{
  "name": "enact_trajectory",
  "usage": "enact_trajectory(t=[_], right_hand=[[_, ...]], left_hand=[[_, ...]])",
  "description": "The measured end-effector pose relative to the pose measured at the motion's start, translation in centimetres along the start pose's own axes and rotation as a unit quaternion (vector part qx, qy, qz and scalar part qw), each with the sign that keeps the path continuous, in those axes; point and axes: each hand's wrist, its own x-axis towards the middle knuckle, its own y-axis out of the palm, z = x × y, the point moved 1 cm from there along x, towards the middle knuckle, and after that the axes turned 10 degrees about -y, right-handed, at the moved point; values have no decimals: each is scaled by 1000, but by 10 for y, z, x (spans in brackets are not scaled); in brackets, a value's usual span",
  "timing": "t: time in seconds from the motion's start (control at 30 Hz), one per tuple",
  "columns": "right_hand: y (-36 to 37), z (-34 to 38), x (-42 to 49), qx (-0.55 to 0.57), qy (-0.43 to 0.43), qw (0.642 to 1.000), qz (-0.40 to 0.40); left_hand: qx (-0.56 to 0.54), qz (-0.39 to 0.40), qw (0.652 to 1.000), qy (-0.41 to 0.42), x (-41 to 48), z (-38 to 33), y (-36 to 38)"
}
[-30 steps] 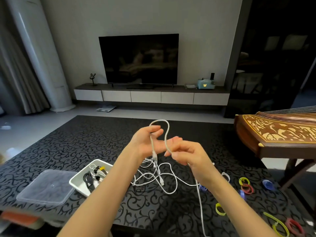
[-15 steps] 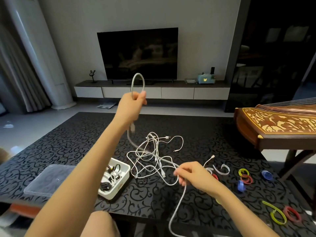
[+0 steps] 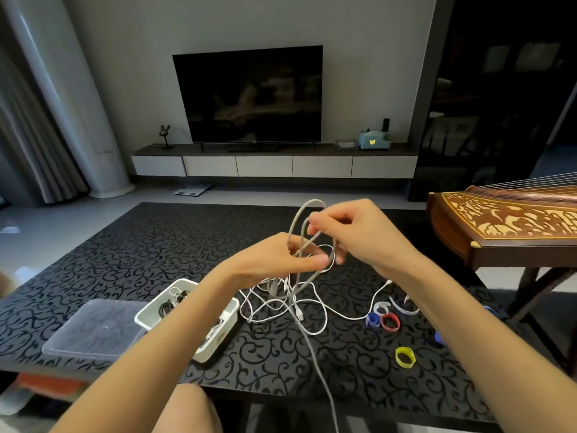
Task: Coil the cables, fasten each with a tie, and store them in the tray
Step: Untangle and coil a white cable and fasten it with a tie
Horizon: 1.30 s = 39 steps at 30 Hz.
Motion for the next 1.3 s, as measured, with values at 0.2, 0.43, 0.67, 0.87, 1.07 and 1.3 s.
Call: enact_trajectory(t=[0.2, 0.43, 0.67, 0.87, 1.07, 1.3], right_hand=[[-9, 8, 20, -4, -33, 999, -38], [-11, 4, 34, -38, -61, 993, -91], [19, -49, -9, 154, 77, 981, -94], [48, -75, -43, 246, 144, 954, 96], [38, -116, -78, 185, 186, 964, 36], [15, -133, -96, 192, 194, 954, -128]], left_hand=[[-54, -36, 997, 48, 5, -3, 17], [-68, -82, 991, 81, 14, -10, 26], [-403, -75, 902, 135, 23, -30, 5], [-411, -174, 888, 111, 34, -51, -10], [-402, -295, 860, 104, 16, -58, -64], [1, -301, 953, -36, 7, -24, -64]])
